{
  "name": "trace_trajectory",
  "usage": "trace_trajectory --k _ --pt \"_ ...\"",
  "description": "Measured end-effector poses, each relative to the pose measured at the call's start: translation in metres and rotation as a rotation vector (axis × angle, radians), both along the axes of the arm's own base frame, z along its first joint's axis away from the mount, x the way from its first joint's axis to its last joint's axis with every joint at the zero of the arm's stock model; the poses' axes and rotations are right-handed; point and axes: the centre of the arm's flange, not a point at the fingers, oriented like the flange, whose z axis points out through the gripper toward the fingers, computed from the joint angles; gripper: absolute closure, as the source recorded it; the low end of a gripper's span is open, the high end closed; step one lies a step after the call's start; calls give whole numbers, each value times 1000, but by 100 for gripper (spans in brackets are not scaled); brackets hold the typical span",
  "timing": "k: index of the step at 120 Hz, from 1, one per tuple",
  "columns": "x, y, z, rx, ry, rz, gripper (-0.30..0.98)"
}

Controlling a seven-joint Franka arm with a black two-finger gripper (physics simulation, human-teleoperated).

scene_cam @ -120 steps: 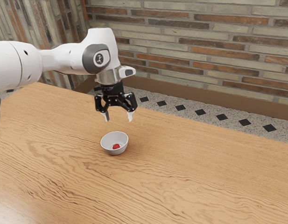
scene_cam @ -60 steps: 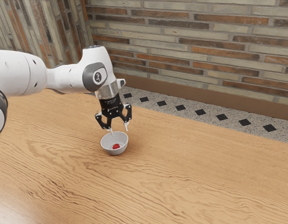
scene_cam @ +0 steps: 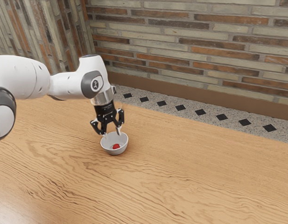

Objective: Take strawberry from the bowl

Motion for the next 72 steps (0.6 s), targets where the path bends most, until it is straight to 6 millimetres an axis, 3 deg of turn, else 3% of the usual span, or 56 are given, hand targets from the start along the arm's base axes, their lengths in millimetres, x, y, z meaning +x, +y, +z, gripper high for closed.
trace_trajectory --k 16,36,72 --pt "3 2 -25 5 27 28 36" --pt "13 1 -35 8 26 51 36" --pt "10 1 -43 10 48 80 36"
